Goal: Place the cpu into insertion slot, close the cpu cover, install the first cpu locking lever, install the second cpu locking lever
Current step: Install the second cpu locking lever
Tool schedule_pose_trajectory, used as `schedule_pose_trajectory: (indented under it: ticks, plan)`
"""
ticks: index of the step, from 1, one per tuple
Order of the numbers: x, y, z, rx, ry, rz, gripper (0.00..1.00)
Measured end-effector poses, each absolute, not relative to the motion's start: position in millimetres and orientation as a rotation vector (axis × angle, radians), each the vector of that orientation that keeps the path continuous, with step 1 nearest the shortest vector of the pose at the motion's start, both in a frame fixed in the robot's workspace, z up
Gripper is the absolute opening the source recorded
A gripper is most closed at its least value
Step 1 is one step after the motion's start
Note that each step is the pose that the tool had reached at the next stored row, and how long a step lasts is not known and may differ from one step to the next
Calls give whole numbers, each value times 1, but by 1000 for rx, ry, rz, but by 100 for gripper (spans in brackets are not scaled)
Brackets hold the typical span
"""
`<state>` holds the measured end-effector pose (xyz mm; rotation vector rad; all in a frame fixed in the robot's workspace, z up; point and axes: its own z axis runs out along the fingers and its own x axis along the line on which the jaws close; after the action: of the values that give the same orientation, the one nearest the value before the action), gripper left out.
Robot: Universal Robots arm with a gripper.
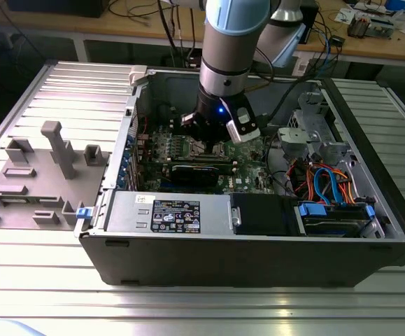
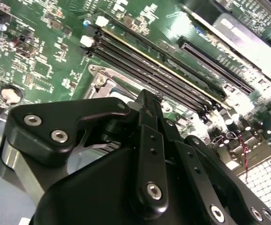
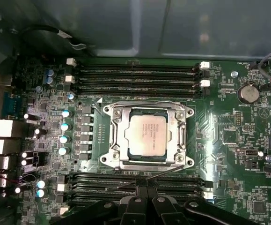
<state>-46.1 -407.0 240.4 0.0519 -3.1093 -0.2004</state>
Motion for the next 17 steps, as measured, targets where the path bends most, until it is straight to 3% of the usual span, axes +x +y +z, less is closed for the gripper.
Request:
schedule_pose_trajectory:
  ticks: [17]
  plan:
    - [-69, -409, 224, 52, -3107, -235, 11]
